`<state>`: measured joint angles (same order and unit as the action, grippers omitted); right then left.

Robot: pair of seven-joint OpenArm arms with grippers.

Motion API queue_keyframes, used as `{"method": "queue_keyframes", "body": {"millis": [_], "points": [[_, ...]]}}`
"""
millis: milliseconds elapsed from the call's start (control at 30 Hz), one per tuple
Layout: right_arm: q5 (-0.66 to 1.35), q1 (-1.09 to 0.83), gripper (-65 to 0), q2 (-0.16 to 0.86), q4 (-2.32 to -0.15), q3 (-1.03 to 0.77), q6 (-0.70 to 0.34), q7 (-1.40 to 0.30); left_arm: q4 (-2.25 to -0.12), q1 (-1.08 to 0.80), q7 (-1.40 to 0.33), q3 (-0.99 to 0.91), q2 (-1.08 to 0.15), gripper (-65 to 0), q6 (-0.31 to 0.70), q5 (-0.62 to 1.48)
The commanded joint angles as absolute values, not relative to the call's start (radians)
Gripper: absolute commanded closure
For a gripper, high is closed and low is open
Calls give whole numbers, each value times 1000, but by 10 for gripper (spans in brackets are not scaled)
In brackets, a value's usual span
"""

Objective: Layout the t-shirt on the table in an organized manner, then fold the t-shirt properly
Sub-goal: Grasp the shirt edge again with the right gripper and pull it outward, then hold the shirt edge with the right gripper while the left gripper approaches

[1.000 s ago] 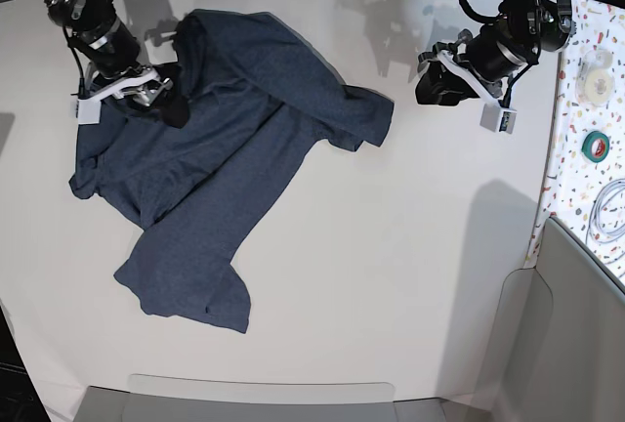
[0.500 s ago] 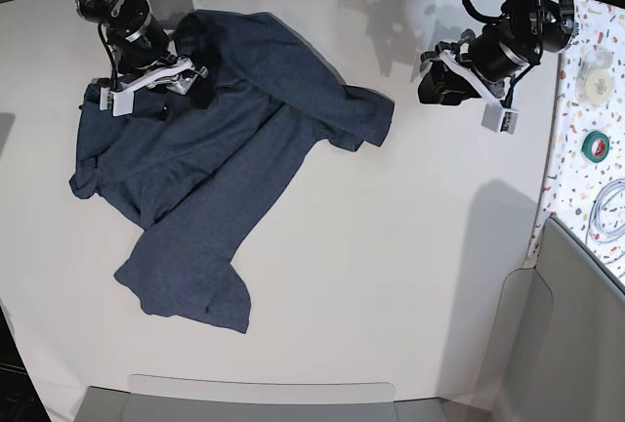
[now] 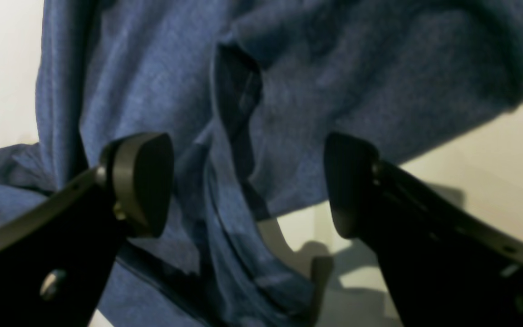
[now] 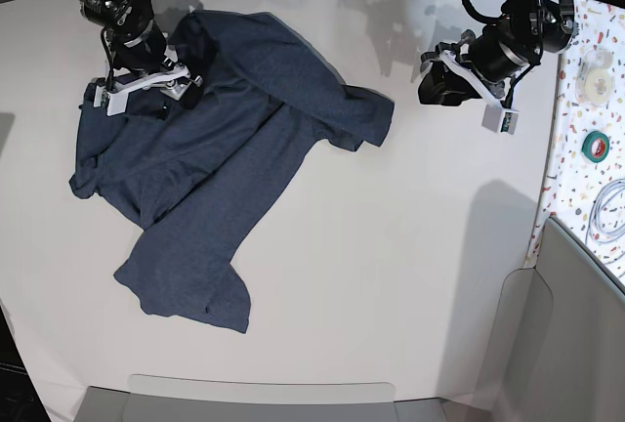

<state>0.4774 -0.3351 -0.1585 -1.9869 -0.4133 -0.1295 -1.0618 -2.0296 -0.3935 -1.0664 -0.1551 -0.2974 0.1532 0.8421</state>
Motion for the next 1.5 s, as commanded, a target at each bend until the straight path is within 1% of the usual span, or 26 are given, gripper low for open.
{"method": "queue_keyframes", "body": {"millis": [0,67,133,200,233,333,467,600,700,900,1200,1333,1467], "points": [[489,-331,-436,-157,-2003,-412,-128,-1046,-2045,-390,-1049,-157,-308,-199,159,857],[489,-320,-348,-157,-2002,-412,-128,-1046,-2045,-390,-1049,-157,-308,-199,159,857],[490,-317,-215,-157,-1989,-412,-128,-1046,-2045,-390,-1049,-157,-308,-199,159,857],[490,-302,-65,-157,-1968,-412,-127,-1046,-2045,-392,-1049,-157,-308,-199,159,857],[490,-295,-3,-157,-1954,-412,-120,-1046,-2045,-392,-1049,-157,-308,-199,159,857],[490,-280,0,-157,-1914,-412,-116,-1046,-2045,-392,-1049,-157,-308,-199,159,857],[490,-275,0,-157,-1914,-412,-116,-1046,-2045,-392,-1049,-159,-308,-199,159,857],[492,-298,-16,-157,-1982,-412,-116,-1046,-2045,-392,-1049,-163,-308,-199,159,857],[492,-337,-15,-157,-2043,-412,-116,-1046,-2046,-389,-1044,-165,-308,-199,159,857],[492,-390,-15,-157,-2046,-418,-120,-1044,-2048,-335,-1049,-166,-308,-199,159,858],[493,-351,-15,-157,-2038,-412,-124,-1044,-2046,-335,-1049,-165,-302,-199,159,858],[568,-346,-15,-157,-2025,-412,-124,-1044,-2046,-335,-1049,-163,-302,-199,159,858],[595,-340,-15,-157,-2025,-410,-124,-1044,-2045,-335,-1049,-163,-300,-199,159,858]]}}
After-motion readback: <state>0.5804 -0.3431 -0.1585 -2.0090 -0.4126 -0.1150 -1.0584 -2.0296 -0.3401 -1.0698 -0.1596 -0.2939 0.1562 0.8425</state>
